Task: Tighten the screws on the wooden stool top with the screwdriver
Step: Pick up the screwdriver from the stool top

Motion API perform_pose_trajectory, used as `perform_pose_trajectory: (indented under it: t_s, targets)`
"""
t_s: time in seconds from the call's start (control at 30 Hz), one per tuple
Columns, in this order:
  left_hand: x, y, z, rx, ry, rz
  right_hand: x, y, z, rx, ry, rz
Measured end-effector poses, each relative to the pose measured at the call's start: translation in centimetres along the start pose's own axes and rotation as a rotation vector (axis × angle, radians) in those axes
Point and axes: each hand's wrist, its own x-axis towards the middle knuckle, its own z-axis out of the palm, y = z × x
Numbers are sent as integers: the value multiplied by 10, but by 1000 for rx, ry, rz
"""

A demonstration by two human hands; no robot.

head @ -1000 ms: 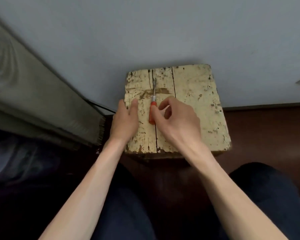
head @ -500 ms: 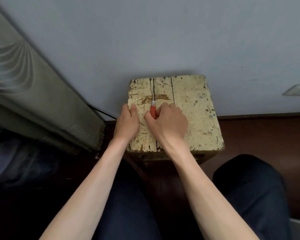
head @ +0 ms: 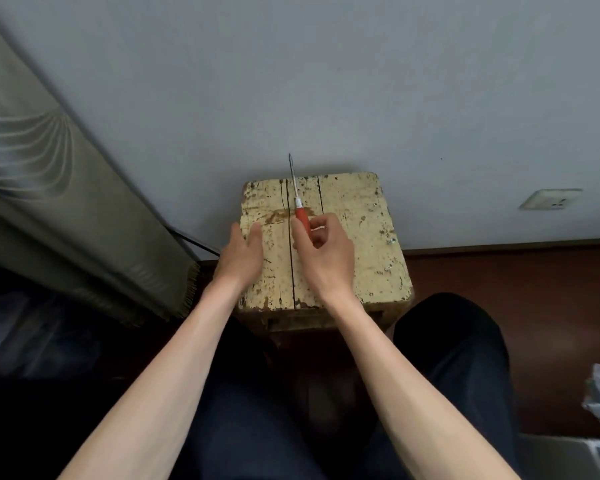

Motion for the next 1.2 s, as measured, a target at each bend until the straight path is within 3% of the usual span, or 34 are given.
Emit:
perform_pose_trajectory:
  t_s: [0.3,0.4,0.5,0.67,0.83,1.03,1.2]
  targets:
    - [-8,-12,-2,13,30,-14,-16,-8,-28,260,-94,-31]
    - [-3,-10,-5,224,5,-61,-14,-26,-53,329,-63,-63]
    - [8,7,-6,497,116,137,-4,-46,-80,491,-39,-50]
    - [61,76,33,647,57,434,29,-68,-135,578,-28,-62]
    - [105,130,81,683,-167,542,42,-64,-165,430,47,-124]
    - [140,121,109,741,-86,634,39,-20,-155,570,-26,-282]
    - [136,122,105,757,-82,673,31,-35,-141,792,-125,-155]
